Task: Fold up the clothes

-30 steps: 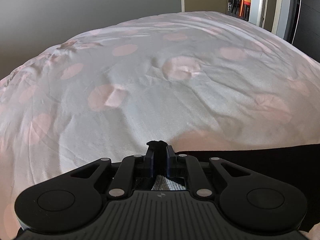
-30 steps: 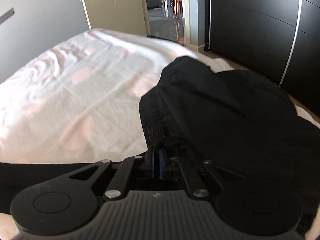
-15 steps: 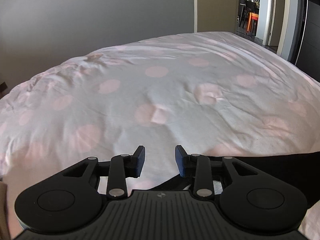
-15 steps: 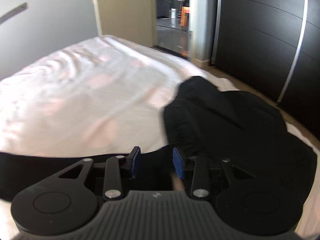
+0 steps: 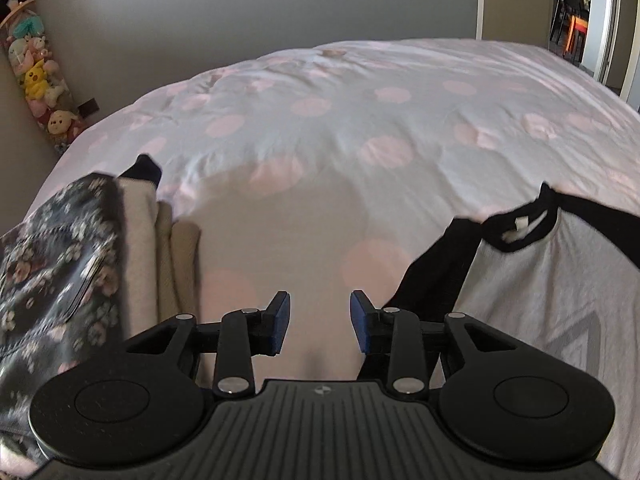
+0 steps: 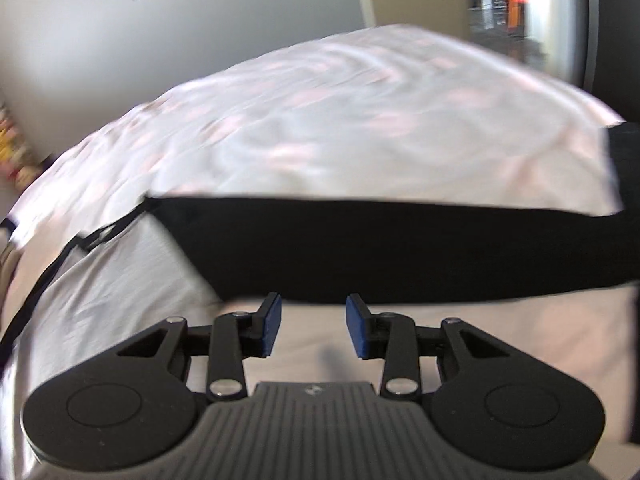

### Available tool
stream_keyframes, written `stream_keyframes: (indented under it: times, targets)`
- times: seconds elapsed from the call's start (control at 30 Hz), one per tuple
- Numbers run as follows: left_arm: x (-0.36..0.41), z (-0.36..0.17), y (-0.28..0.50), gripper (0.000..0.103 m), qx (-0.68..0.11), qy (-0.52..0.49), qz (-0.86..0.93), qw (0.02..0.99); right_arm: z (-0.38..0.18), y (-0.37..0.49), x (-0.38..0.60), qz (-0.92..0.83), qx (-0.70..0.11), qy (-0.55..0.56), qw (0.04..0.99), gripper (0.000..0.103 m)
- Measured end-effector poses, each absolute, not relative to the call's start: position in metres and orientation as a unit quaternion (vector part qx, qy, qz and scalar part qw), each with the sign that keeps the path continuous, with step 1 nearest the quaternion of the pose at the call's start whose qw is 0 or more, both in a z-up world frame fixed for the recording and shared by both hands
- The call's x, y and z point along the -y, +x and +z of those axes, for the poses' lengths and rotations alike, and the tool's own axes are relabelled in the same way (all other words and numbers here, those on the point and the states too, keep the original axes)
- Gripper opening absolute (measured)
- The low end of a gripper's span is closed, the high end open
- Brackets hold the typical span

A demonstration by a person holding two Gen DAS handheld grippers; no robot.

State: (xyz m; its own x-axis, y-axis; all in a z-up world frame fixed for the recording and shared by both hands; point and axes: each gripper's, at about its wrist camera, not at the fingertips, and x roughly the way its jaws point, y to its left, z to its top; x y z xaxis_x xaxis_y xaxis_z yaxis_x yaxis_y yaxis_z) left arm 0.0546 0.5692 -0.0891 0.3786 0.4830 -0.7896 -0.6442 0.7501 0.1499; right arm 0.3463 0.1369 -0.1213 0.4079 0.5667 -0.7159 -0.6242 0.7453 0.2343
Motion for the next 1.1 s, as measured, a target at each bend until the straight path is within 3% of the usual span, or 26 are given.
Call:
stream_keyframes:
  times: [0.3, 0.57, 0.67, 0.87, 0.93, 1.1]
  targets:
    - [-0.532, -0.093, -0.070, 0.031, -0.502, -0.095, 0.330, 0.794, -0.127, 0.265, -0.205, 0.424, -0.424, -0.056, 0.798, 0.039]
    - [-0.529, -0.119, -0.141, 0.032, -0.539, -0.186, 0.396, 0.720, -0.138, 0.208, -0.228, 0.457, -0.431, -0.053, 0.776, 0.041]
    - [-0.530, -0.132, -0.159, 0.043, -0.544, -0.225, 0.394, 0.706, -0.142, 0.199, -0.226, 0.459, -0.424, -0.056, 0.779, 0.045]
    - [-0.521, -0.154, -0.172, 0.043, -0.556, -0.293, 0.363, 0.688, -0.151, 0.183, -0.222, 0.463, -0.408, -0.060, 0.785, 0.046]
    - [-0.517, -0.154, -0.172, 0.040, -0.550, -0.301, 0.361, 0.690, -0.153, 0.178, -0.220, 0.464, -0.403, -0.062, 0.787, 0.046]
    - [-0.507, -0.149, -0.173, 0.009, -0.531, -0.308, 0.354, 0.705, -0.161, 0.170, -0.218, 0.463, -0.399, -0.061, 0.789, 0.046]
